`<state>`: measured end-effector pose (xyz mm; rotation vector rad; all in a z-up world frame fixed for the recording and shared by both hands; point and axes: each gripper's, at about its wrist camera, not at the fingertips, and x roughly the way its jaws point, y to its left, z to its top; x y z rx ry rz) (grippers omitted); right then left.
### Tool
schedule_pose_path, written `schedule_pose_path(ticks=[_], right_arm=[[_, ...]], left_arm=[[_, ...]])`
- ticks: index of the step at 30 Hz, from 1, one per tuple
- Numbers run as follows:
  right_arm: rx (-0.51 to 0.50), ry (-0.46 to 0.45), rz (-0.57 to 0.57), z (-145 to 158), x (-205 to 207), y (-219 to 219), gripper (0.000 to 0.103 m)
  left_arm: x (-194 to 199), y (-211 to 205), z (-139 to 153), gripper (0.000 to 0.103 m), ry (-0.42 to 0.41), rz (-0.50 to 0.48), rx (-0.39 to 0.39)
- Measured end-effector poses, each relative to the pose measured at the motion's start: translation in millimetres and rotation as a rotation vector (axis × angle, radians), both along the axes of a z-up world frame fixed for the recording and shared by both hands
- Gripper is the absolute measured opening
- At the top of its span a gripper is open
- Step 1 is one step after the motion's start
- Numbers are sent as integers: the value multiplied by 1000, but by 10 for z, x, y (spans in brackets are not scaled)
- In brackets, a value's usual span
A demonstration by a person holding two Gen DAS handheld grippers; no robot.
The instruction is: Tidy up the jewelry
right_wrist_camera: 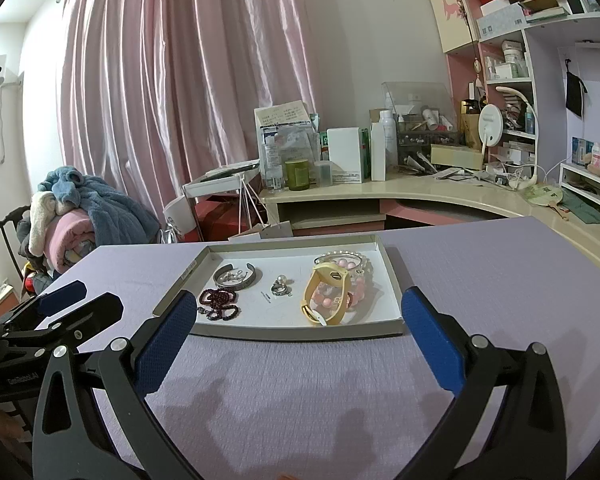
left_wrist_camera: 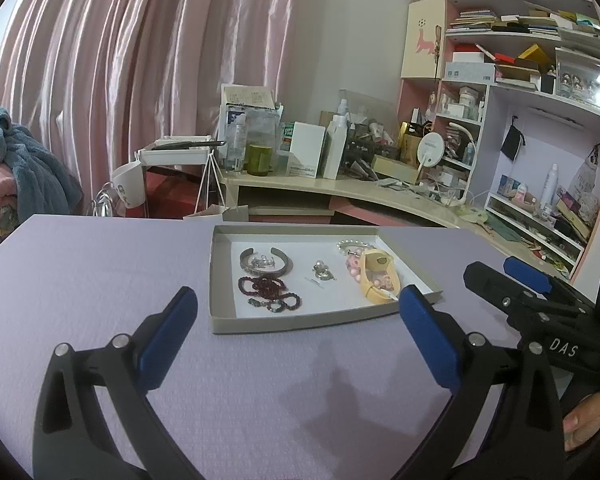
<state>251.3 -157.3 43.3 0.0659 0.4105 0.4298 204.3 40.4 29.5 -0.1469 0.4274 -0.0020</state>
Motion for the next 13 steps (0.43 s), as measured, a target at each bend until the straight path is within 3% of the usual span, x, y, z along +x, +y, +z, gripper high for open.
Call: schedule_pose_path(ticks=[13], right_arm=[[0, 0, 0, 11, -3, 5, 102]], left_arm=[[27, 25, 5, 101, 6, 6, -2]])
